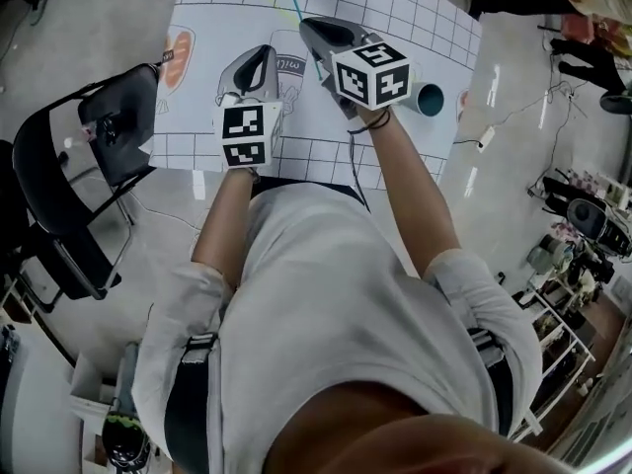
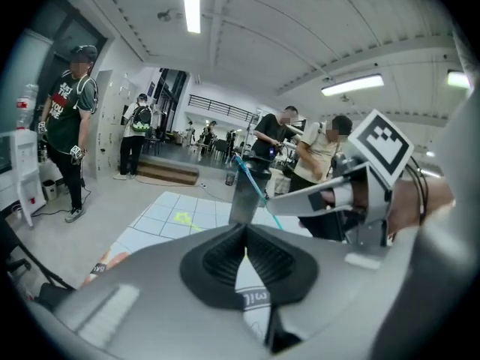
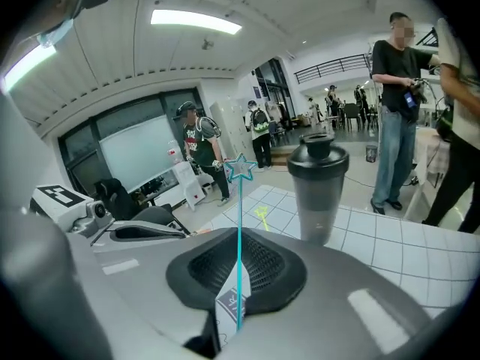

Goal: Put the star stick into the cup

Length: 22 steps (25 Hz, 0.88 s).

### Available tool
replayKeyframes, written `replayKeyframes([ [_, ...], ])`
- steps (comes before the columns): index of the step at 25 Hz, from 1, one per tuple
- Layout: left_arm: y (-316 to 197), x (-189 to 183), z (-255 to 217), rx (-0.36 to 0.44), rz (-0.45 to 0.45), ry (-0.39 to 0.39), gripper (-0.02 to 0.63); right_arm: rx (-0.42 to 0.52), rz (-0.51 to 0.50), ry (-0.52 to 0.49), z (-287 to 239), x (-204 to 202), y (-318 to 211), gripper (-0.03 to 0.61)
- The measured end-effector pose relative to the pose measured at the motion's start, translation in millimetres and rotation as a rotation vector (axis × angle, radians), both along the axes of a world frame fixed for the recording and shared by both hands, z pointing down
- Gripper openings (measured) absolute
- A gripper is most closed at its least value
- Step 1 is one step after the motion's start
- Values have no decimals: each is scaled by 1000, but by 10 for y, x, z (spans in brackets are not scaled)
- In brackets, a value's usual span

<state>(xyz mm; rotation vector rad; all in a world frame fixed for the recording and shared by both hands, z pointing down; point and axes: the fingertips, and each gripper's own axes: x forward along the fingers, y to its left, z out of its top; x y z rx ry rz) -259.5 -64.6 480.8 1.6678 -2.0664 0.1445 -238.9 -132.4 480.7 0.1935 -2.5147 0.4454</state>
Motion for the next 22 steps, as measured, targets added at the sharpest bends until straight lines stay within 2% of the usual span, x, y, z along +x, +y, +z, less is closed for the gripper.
replayKeyframes([
  [9,-476,678,-227,15,142,-33,3,24,160,-97,-324,786,-345,15],
  [14,-679,1043,-306,23,220,-50,3,15,285,-221,-598,1234,-588,15],
  [19,-908,1370,-390,47,311,-50,3,60,444,-343,-962,1781,-866,15],
  [22,-1019,1583,-438,57,358,-47,3,90,512,-379,-1109,2090,-983,15],
])
